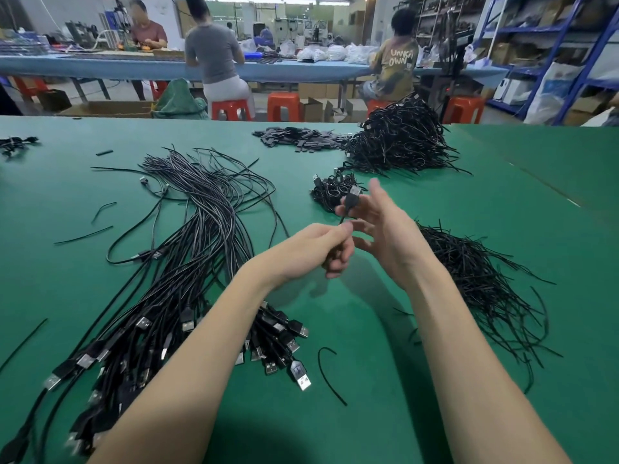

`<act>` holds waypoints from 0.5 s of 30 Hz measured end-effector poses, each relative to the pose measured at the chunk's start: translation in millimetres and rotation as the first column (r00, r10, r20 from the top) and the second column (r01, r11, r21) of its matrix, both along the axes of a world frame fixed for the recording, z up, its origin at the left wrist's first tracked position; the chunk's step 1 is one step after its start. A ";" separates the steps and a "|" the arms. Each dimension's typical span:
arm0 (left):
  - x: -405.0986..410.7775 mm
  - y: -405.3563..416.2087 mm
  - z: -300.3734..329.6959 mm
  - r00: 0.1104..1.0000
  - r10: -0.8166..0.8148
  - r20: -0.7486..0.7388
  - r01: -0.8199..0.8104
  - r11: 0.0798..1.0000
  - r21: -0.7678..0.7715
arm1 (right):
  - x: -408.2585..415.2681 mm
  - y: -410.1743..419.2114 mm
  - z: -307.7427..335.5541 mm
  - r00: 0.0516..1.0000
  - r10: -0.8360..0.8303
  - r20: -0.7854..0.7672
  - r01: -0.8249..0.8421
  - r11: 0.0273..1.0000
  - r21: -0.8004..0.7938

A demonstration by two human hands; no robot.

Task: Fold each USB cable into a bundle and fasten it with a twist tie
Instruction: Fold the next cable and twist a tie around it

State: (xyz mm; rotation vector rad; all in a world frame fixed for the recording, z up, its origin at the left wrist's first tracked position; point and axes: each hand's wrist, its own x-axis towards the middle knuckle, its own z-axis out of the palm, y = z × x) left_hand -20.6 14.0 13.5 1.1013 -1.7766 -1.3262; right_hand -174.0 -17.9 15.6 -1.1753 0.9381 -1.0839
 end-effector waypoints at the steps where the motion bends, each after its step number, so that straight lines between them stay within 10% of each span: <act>1: -4.5 1.3 3.3 0.991 0.012 -0.132 -0.005 0.999 0.054 | 3.4 0.5 -1.7 0.997 0.063 0.040 -0.064 0.998 0.021; 9: 9.8 -3.5 19.5 0.661 0.253 -0.707 -0.025 0.949 0.316 | 14.5 16.1 -18.0 0.866 0.307 -0.395 -0.348 0.937 -0.036; 15: 31.7 -8.7 24.3 0.253 0.387 -0.887 0.026 0.914 0.406 | -13.5 14.2 -4.0 0.799 0.565 -0.204 -0.567 0.822 0.055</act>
